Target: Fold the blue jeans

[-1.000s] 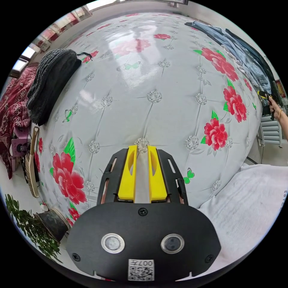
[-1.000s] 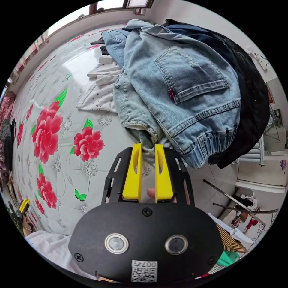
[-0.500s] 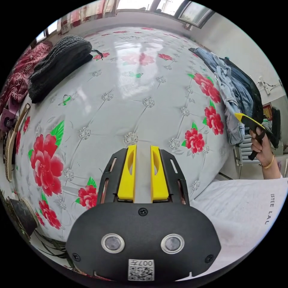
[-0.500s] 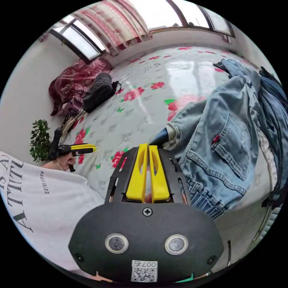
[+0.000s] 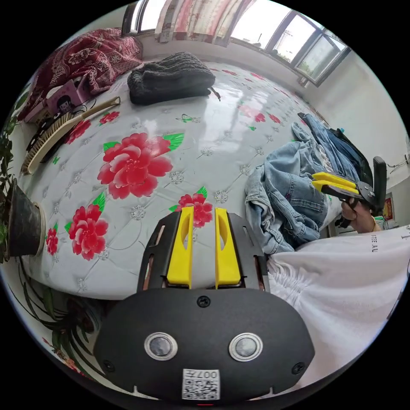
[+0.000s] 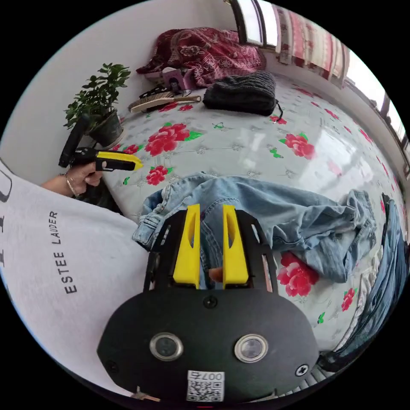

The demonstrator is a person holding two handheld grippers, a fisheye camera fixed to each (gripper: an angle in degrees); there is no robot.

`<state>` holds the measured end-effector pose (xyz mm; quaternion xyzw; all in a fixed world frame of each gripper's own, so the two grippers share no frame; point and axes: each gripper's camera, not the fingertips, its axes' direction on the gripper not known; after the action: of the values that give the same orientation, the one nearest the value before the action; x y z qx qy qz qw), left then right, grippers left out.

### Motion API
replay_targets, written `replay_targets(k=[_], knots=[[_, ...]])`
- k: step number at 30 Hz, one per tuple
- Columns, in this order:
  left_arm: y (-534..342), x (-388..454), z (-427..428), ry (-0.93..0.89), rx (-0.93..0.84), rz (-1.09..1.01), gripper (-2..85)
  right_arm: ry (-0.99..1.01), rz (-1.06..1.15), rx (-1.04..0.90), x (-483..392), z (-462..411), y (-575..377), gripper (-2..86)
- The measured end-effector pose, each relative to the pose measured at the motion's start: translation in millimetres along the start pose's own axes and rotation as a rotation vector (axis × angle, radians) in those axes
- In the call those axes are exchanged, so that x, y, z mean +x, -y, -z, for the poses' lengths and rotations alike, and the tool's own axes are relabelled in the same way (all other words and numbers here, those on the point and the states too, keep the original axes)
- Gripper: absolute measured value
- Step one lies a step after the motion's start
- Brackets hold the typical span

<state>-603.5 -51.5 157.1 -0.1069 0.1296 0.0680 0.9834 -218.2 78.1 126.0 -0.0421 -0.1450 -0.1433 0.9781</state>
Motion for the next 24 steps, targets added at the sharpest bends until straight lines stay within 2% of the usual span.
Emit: replay_targets(k=[3, 6, 7, 8, 11, 13, 17, 19, 21, 24], knots=[[0, 35, -5, -0.115, -0.021, -0.119, 9.5, 0.021, -0.168, 0.0, 47, 10, -21, 6.8], [15, 95, -39, -0.217, -0.139, -0.317, 12.0, 0.09, -0.143, -0.105, 48, -5, -31, 6.9], [21, 118, -60, -0.183, -0.216, -0.388, 12.6, 0.099, -0.131, -0.126, 44, -10, -32, 6.7], [25, 135, -81, -0.075, -0.279, -0.446, 11.8, 0.096, -0.122, -0.164, 36, -21, -36, 6.3], [32, 152, -93, -0.01, -0.295, -0.617, 9.0, 0.095, -0.146, -0.229, 20, -48, -45, 5.4], [44, 137, -93, -0.027, -0.286, -0.553, 6.8, 0.104, -0.177, -0.19, 14, -52, -46, 5.1], [78, 78, -81, 0.231, -0.194, -0.398, 5.0, 0.229, -0.054, -0.155, -10, -53, -16, 4.5], [93, 47, -64, 0.283, -0.16, -0.3, 5.4, 0.266, 0.043, -0.179, -26, -55, 2, 4.5], [100, 18, -40, 0.321, -0.122, -0.213, 6.0, 0.255, 0.096, -0.137, -32, -44, 20, 5.7], [90, -20, 6, 0.498, -0.047, -0.055, 3.9, 0.178, 0.037, 0.006, 3, -13, 33, 7.5]])
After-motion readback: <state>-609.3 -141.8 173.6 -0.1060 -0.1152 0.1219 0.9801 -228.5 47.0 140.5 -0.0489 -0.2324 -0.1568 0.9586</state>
